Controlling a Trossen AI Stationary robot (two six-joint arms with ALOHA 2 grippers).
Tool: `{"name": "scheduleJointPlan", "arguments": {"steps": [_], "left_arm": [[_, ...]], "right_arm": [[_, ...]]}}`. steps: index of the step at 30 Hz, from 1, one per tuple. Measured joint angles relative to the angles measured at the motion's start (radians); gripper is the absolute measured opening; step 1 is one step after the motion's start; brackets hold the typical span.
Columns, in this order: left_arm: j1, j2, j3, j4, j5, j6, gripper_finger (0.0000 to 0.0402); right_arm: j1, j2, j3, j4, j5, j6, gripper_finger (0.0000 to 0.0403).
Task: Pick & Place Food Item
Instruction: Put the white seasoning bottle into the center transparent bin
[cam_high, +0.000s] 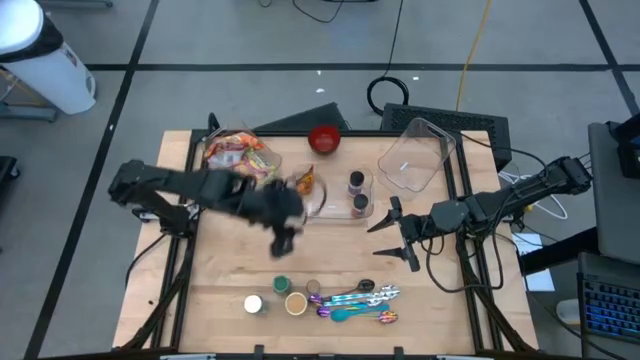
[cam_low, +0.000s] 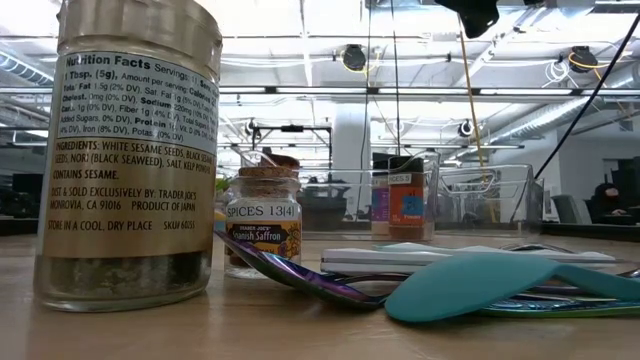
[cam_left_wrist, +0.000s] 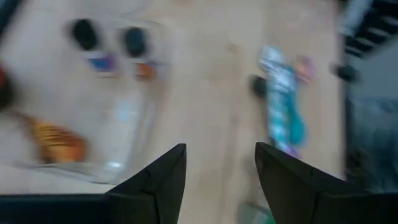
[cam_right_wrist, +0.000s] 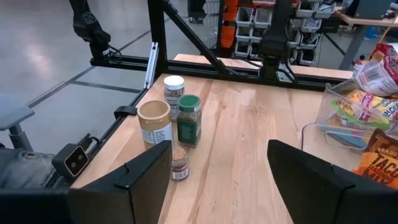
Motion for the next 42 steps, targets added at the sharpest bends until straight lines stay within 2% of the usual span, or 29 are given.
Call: {"name": "scheduleJointPlan", "arguments": {"steps": [8, 12, 15, 18, 21, 26, 29, 32, 35, 40, 42], "left_arm": [[-0.299, 0.048, 0.0, -0.014, 0.001, 0.001, 0.02], [-0.388, 0.086, 0.0, 0.003, -0.037, -0.016, 0.02], [-0.428, 0.129, 0.0, 0.0, -0.053, -0.117, 0.02], [-0.453, 0.172, 0.0, -0.015, -0.048, -0.191, 0.02], [-0.469, 0.202, 0.0, -0.104, -0.021, -0.252, 0.02], [-0.478, 0.206, -0.001, -0.339, -0.008, -0.497, 0.02], [-0.512, 0.206, -0.001, -0.357, -0.002, -0.611, 0.02], [-0.52, 0.206, -0.001, -0.347, 0.055, -0.646, 0.02], [-0.498, 0.214, -0.001, -0.355, 0.059, -0.68, 0.0207], [-0.486, 0.214, -0.053, -0.328, 0.06, -0.669, 0.0247], [-0.484, 0.215, -0.084, -0.328, 0.093, -0.651, 0.0264]], "right_arm": [[0.0, 0.0, 0.0, 0.004, 0.0, 0.002, 0.0256], [0.0, 0.0, 0.0, 0.009, 0.0, 0.002, 0.0256], [0.0, 0.0, 0.0, 0.011, 0.0, 0.0, 0.0256], [0.0, 0.0, 0.0, 0.011, 0.0, 0.0, 0.0256], [0.0, 0.0, 0.0, 0.012, 0.0, 0.0, 0.0256], [0.0, 0.0, 0.0, 0.02, 0.0, 0.002, 0.0256], [0.0, 0.0, 0.0, 0.02, 0.0, 0.002, 0.0256], [0.0, 0.0, 0.0, 0.02, 0.0, 0.002, 0.0256], [0.0, 0.0, 0.0, 0.02, 0.0, 0.002, 0.0256], [0.0, 0.0, 0.0, 0.019, 0.0, 0.003, 0.0256], [0.001, 0.0, 0.0, 0.019, 0.0, 0.003, 0.0256]]}}
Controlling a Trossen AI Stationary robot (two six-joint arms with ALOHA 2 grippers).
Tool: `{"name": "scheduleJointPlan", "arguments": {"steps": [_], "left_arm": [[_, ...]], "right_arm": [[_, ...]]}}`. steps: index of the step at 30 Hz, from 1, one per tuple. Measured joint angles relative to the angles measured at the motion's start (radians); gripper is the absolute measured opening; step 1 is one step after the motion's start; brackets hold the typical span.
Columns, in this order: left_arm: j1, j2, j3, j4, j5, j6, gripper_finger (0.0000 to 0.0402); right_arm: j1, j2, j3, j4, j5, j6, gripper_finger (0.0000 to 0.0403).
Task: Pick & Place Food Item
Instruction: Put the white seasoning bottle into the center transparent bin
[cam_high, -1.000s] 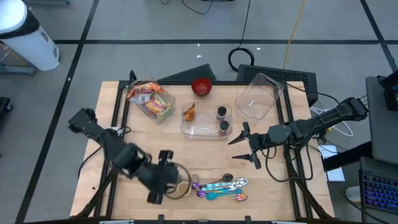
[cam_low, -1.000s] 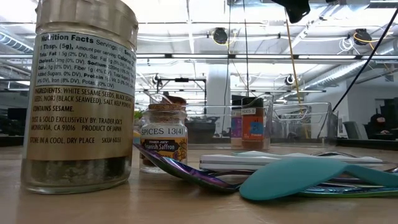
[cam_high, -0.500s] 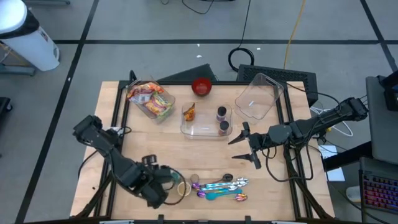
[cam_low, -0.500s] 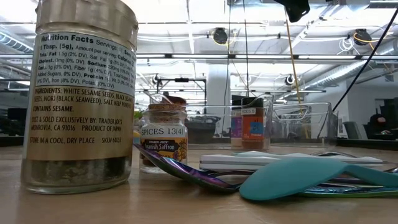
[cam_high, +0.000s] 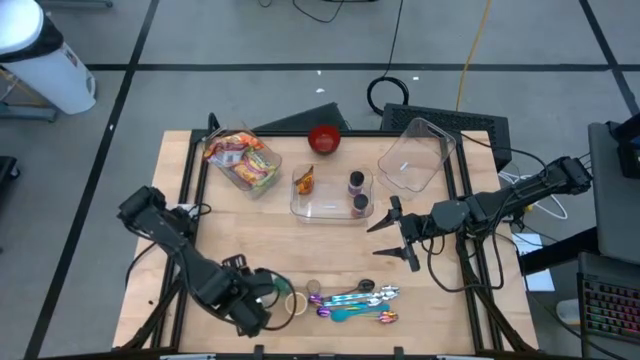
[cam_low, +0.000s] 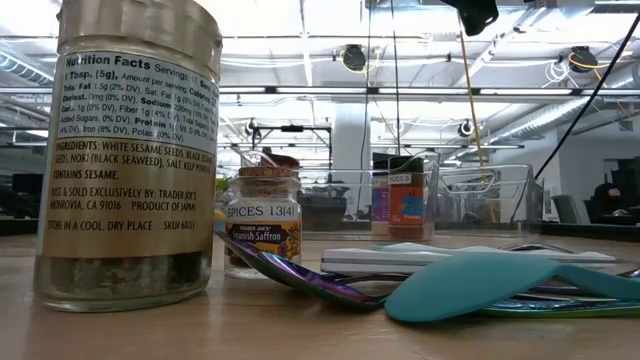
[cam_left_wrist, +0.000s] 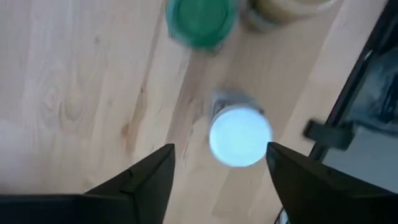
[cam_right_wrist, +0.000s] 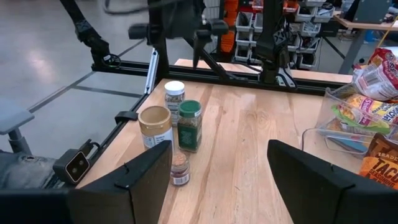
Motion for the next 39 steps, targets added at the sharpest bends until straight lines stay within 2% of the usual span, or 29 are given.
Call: {"name": "scheduleJointPlan", "arguments": {"steps": [5, 9, 14, 20, 27, 39], "left_arm": [[0.005, 0.0, -0.065, 0.043, 0.015, -0.003, 0.0292], [-0.011, 0.0, -0.103, 0.135, 0.038, 0.042, 0.0295], [-0.015, 0.0, -0.144, 0.156, 0.068, 0.031, 0.0284], [-0.019, 0.0, -0.172, 0.23, 0.029, 0.056, 0.0274], [-0.019, 0.0, -0.173, 0.23, -0.009, 0.078, 0.0275], [-0.019, 0.0, -0.173, 0.287, -0.015, 0.123, 0.0238]], "right_arm": [[0.0, 0.0, 0.0, 0.0, 0.0, 0.0, 0.0256], [0.0, 0.0, 0.0, -0.001, 0.0, 0.004, 0.0256], [0.001, 0.0, 0.0, -0.001, 0.0, 0.004, 0.0256], [0.001, 0.0, 0.0, -0.001, 0.0, 0.004, 0.0256], [0.001, 0.0, 0.0, -0.002, 0.0, 0.004, 0.0256], [0.001, 0.0, 0.0, -0.002, 0.0, 0.005, 0.0256]]}}
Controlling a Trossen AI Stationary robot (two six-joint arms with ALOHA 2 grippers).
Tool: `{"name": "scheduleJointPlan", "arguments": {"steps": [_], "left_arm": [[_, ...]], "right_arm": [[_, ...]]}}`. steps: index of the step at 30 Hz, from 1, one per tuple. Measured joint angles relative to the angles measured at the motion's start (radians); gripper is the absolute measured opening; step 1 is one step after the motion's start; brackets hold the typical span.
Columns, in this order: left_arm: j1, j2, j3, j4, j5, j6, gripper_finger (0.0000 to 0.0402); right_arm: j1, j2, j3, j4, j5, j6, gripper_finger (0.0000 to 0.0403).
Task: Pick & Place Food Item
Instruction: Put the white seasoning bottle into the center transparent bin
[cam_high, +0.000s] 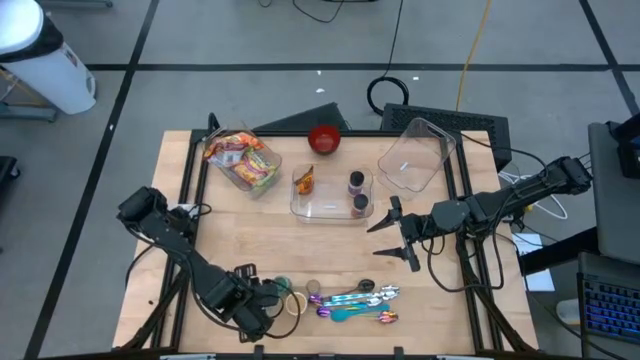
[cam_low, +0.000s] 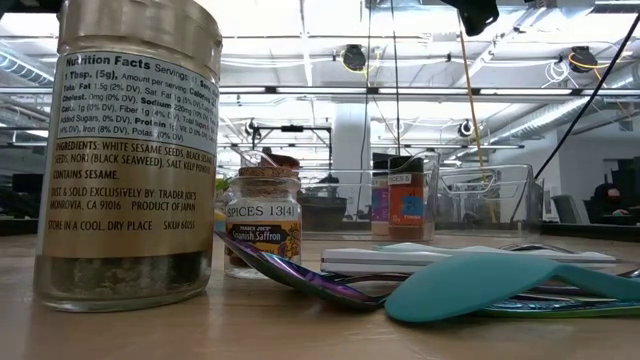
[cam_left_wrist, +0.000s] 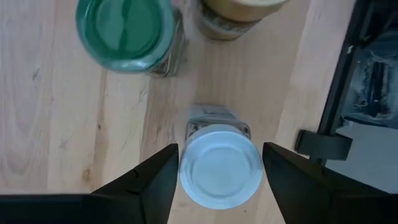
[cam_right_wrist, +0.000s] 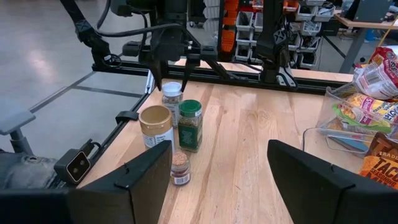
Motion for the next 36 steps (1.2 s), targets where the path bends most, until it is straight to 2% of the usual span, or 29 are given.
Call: {"name": "scheduleJointPlan", "arguments": {"steps": [9, 17, 30, 36], "left_arm": [[-0.014, 0.0, 0.0, -0.003, -0.003, 0.051, 0.0236], [-0.038, 0.0, 0.0, -0.002, -0.06, 0.076, 0.0245], [-0.037, 0.0, 0.0, 0.027, -0.06, 0.091, 0.0266], [-0.039, -0.002, -0.03, 0.05, -0.016, 0.082, 0.0267]], "right_arm": [[0.0, 0.0, 0.0, -0.006, 0.0, 0.0, 0.0256], [0.0, 0.0, 0.001, -0.006, 0.0, 0.0, 0.0256], [0.0, 0.0, 0.001, -0.006, 0.0, 0.0, 0.0256], [0.0, 0.0, 0.001, -0.006, 0.0, 0.0, 0.0256]]}}
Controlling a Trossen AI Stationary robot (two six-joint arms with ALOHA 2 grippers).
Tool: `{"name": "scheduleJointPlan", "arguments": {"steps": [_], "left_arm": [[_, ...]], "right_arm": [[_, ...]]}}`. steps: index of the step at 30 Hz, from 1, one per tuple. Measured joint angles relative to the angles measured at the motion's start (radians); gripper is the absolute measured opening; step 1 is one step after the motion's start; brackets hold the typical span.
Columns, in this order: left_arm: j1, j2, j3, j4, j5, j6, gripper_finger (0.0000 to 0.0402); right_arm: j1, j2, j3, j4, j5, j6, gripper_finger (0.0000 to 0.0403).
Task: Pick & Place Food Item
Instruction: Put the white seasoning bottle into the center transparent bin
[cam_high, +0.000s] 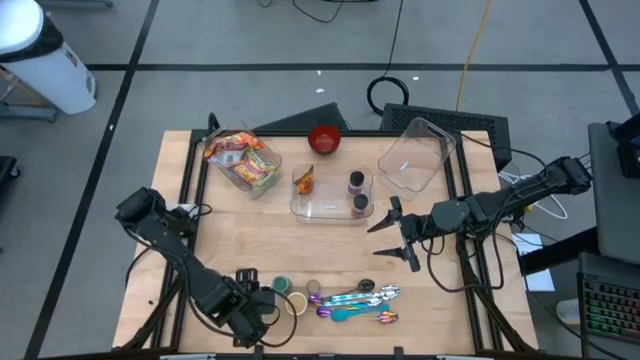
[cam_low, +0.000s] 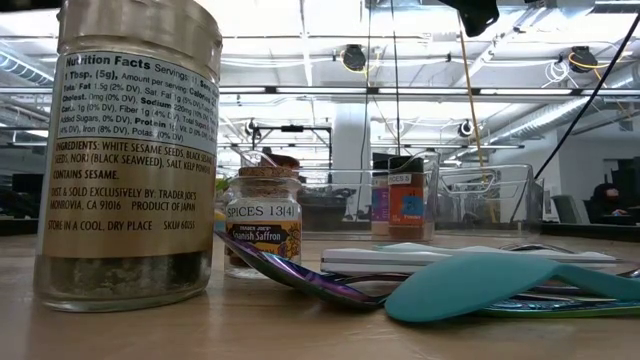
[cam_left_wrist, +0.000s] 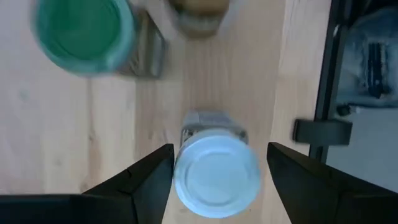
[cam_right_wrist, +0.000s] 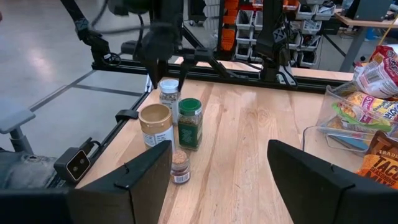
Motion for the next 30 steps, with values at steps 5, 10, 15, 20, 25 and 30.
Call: {"name": "scheduleJointPlan", "arguments": {"steps": [5, 10, 15, 20, 25, 30], "left_arm": [[0.001, 0.0, -0.059, 0.011, 0.046, -0.016, 0.0267], [0.004, 0.0, -0.068, 0.022, 0.042, -0.016, 0.0267], [0.004, 0.0, -0.068, 0.067, 0.042, -0.009, 0.0267], [0.005, 0.001, -0.068, 0.082, 0.043, -0.013, 0.0267], [0.006, 0.001, -0.068, 0.071, 0.06, 0.008, 0.0265], [0.006, 0.001, -0.068, 0.069, 0.061, 0.03, 0.0223]], "right_arm": [[0.0, 0.0, 0.0, 0.0, 0.0, 0.0, 0.0256], [0.0, 0.0, 0.0, 0.0, 0.0, 0.0, 0.0256], [0.0, 0.0, 0.0, 0.0, 0.0, 0.0, 0.0256], [0.0, 0.0, 0.0, 0.0, 0.0, 0.0, 0.0256], [0.0, 0.0, 0.0, 0.0, 0.0, 0.0, 0.0256], [0.0, 0.0, 0.0, 0.0, 0.0, 0.0, 0.0256]]}}
